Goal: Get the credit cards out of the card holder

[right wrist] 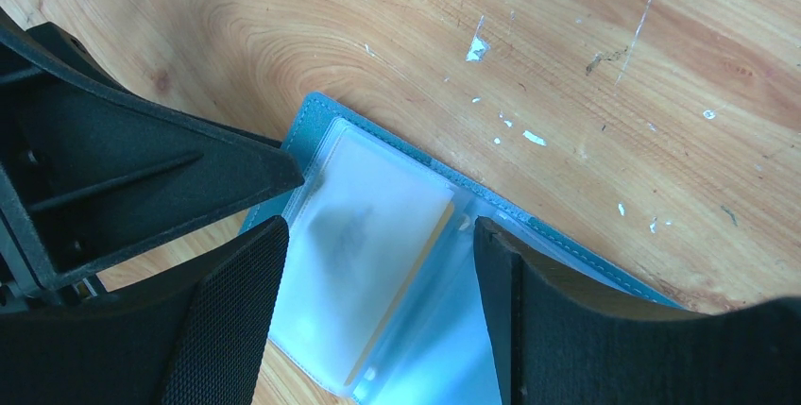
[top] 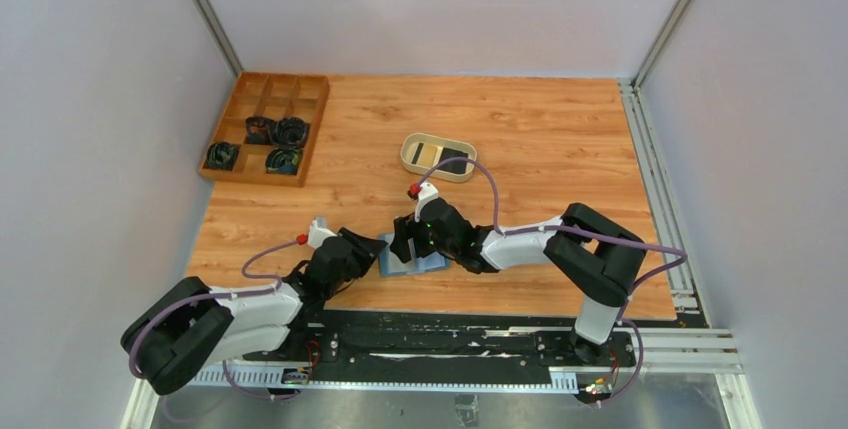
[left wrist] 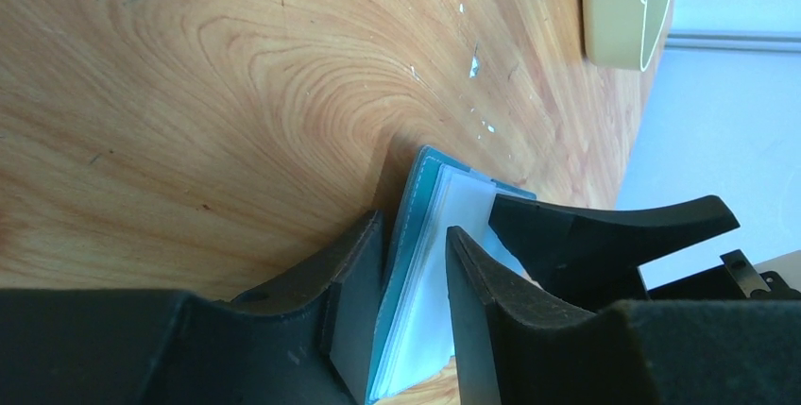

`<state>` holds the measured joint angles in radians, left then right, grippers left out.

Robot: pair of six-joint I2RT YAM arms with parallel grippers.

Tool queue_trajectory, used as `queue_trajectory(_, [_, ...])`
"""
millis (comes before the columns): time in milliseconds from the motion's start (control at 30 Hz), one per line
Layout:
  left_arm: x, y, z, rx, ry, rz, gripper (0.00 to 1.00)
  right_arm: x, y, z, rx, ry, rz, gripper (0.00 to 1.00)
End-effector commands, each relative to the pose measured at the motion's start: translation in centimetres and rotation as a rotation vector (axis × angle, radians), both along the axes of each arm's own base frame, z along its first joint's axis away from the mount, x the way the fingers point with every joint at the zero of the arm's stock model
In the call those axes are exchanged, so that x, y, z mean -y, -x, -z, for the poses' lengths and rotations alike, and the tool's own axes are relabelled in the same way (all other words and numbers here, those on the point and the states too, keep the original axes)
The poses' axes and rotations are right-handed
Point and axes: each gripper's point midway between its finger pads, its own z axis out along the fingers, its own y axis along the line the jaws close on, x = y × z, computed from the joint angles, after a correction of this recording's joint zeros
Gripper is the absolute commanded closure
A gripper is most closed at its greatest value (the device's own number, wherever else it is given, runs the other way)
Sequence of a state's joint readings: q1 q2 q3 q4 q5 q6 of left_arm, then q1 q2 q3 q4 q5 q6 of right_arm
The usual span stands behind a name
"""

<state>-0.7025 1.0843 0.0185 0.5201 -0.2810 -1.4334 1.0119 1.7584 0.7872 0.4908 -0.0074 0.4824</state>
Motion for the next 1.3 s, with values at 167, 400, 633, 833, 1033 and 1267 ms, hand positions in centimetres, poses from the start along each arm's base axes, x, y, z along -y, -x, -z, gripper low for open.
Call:
queue_trajectory(167, [-3.8, 4.9, 6.7, -0.180, -0.123, -0.001, 0.73, 4.7, 3.9, 7.3, -0.210, 0.230, -0.010, 0.24])
queue_trajectory(400, [-3.8, 4.8, 6.5, -0.172, -0.122, 0.002, 1.00, 4.9, 4.0, 7.2, -0.209, 0.230, -0.006, 0.24])
queue_trajectory(633, [-3.6, 4.3, 5.8, -0.132, -0.131, 0.014, 1.00, 6.0, 2.8, 3.9, -0.052, 0.391, 0.028, 0.25])
queue_trajectory(833, [-3.9, 4.2, 5.5, -0.122, -0.147, 0.009, 1.00, 4.7, 2.0, 1.9, 0.037, 0.509, 0.026, 0.25])
queue_trajectory(1033, [-4.3, 4.2, 5.4, -0.116, -0.165, 0.002, 1.00, 3.9, 2.5, 2.3, 0.052, 0.543, 0.000, 0.25])
queue_trajectory(1267, [-4.9, 4.1, 4.9, -0.100, -0.190, -0.012, 1.00, 6.6, 2.4, 3.7, 0.053, 0.654, 0.026, 0.23])
